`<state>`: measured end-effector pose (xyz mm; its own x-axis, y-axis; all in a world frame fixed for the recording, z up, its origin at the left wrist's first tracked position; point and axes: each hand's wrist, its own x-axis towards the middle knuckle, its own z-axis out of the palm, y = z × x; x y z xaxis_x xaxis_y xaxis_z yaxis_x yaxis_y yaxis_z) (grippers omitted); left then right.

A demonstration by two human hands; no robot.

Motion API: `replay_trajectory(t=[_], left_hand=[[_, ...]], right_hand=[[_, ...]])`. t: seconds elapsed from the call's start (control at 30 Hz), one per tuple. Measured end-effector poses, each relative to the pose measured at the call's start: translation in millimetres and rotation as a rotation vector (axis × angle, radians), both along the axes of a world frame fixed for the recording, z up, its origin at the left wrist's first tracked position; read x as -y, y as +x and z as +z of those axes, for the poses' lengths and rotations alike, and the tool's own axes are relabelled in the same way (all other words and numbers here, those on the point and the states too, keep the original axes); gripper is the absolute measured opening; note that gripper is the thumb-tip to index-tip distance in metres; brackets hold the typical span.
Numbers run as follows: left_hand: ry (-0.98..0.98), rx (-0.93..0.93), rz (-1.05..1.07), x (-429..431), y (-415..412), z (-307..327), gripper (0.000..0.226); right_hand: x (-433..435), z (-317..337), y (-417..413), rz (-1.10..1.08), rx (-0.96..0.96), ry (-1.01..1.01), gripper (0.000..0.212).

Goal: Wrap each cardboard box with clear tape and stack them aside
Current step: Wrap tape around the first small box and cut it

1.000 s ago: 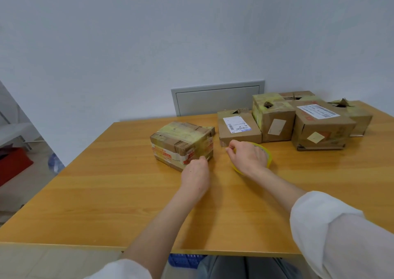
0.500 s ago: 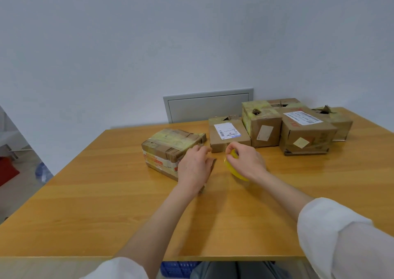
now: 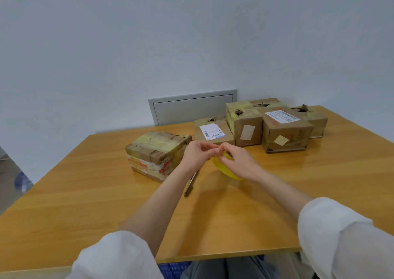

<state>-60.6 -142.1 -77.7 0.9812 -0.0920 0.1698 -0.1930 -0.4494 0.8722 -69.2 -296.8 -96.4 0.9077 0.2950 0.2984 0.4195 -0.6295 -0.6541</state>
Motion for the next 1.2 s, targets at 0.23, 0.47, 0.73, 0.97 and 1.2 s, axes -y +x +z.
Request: replay_trajectory(t=[0.23, 0.47, 0.73, 0.97, 1.2], left_hand=[[0.001, -0.085, -0.113, 9.0, 4.1, 2.0, 0.026], [0.054, 0.082, 0.026, 13.0, 8.7, -0.2, 0.015], [0.102, 0.191, 0.166, -4.7, 0.2, -9.1, 0.013], [0.131, 0.149, 0.105, -10.4, -8.8, 3.8, 0.013], [-0.271, -0.152, 0.088, -1.0, -11.0, 5.9, 0.027]], right_hand=[[13.7, 12.9, -4.5, 0.075, -0.122, 0.082, 0.010], [18.0, 10.0, 0.1, 0.068, -0.138, 0.109, 0.009], [3.0, 12.5, 3.6, -0.126, -0.061, -0.024, 0.015], [-5.3, 12.8, 3.4, -0.199, -0.048, -0.191, 0.006], [-10.5, -3.2, 1.9, -0.239, 0.019, -0.149, 0.022]])
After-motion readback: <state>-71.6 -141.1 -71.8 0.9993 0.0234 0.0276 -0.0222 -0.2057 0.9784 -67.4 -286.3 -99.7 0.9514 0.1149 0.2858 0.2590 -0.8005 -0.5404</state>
